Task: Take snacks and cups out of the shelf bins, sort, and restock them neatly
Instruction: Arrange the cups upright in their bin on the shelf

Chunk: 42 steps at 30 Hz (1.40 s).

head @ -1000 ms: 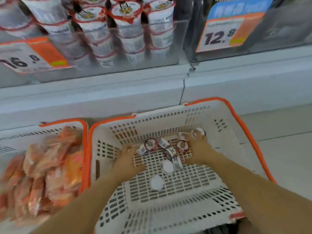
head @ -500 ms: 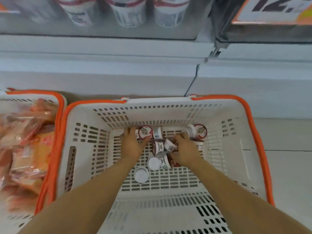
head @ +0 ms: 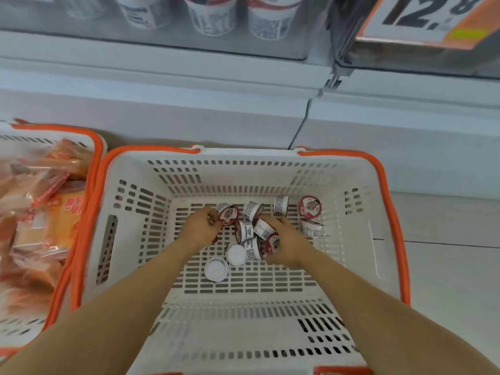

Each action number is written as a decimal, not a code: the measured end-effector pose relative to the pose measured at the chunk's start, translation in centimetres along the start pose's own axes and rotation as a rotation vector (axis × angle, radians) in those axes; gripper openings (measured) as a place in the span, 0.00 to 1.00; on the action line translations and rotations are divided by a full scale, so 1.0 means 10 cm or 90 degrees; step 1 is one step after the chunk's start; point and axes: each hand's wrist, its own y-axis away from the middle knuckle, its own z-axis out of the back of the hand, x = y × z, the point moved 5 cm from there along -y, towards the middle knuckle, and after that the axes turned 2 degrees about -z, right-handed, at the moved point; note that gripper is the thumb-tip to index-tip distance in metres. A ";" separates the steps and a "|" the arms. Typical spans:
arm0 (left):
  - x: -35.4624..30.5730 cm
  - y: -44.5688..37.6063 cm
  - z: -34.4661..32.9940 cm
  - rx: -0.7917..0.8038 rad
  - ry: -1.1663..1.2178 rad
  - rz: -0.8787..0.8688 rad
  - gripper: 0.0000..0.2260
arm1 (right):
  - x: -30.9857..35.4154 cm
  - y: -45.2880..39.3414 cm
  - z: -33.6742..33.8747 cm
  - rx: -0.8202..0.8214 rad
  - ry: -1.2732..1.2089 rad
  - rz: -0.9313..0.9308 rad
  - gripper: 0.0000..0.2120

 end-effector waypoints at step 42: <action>0.54 0.98 0.10 0.076 0.257 0.247 0.13 | 0.44 -0.10 -0.48 0.012 -0.146 -0.069 0.26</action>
